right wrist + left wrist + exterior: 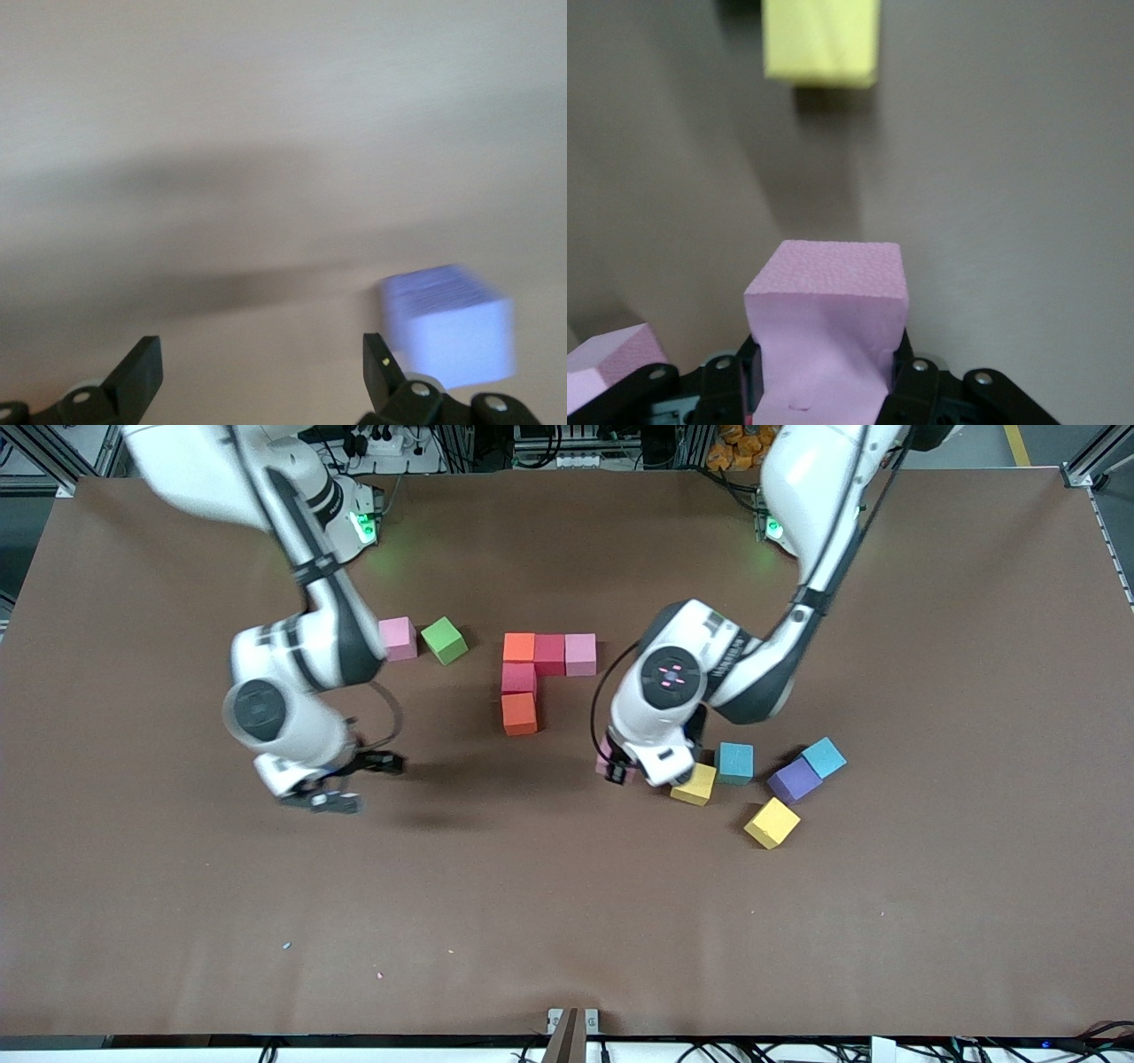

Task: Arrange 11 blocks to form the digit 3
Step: 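Grasp the purple cube with the right gripper while the left gripper places pink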

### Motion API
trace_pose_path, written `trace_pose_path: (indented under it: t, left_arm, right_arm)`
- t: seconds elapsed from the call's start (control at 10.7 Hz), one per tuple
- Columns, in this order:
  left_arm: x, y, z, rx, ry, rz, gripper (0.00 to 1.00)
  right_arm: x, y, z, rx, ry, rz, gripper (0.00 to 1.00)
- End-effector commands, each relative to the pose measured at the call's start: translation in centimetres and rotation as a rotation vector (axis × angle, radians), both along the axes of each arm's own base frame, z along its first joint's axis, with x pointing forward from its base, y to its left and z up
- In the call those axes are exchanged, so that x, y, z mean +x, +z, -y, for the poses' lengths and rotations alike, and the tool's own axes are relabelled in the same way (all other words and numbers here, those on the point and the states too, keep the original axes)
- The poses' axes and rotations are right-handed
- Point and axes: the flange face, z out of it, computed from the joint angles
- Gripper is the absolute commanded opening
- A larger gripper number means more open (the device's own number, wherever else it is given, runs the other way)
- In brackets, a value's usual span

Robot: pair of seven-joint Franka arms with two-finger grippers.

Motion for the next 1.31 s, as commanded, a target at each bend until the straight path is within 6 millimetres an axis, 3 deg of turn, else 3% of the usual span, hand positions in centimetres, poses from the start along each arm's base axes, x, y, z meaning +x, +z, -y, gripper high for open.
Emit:
trace_pose_path:
  t: [0.0, 0.09, 0.19, 0.47, 0.75, 1.03, 1.12, 1.22]
  left_arm:
    - [-3.4, -1.5, 1.4, 0.018, 0.076, -0.013, 0.0]
    - [-4.7, -3.2, 1.9, 0.011, 0.137, 0.0, 0.0]
    - [-5.8, -4.8, 2.0, -0.007, 0.18, 0.021, 0.0]
    - [-7.8, -7.4, 3.8, -0.015, 0.294, 0.017, 0.0]
    - [-8.2, -7.8, 5.5, -0.023, 0.348, 0.015, 0.0]
    - [-8.4, -7.8, 6.6, -0.03, 0.375, 0.012, 0.0]
    - [-8.4, -7.8, 6.6, -0.029, 0.388, 0.013, 0.0]
    - [-8.5, -7.9, 6.8, -0.028, 0.387, 0.011, 0.0]
  right_arm:
    - [-0.7, -1.7, 5.2, -0.002, 0.088, -0.018, 1.0]
    - [-1.7, -3.1, 7.4, 0.006, 0.13, -0.02, 1.0]
    - [-2.7, -4.4, 8.0, 0.007, 0.148, -0.002, 1.0]
    - [-5.4, -7.5, 6.9, 0.004, 0.174, -0.004, 1.0]
    - [-7.3, -9.3, 6.6, 0.003, 0.201, 0.001, 1.0]
    - [-7.7, -9.6, 6.8, 0.005, 0.216, -0.009, 1.0]
    - [-7.6, -9.6, 7.1, 0.011, 0.258, -0.008, 0.65]
    - [-7.5, -9.3, 7.5, 0.015, 0.278, -0.004, 0.19]
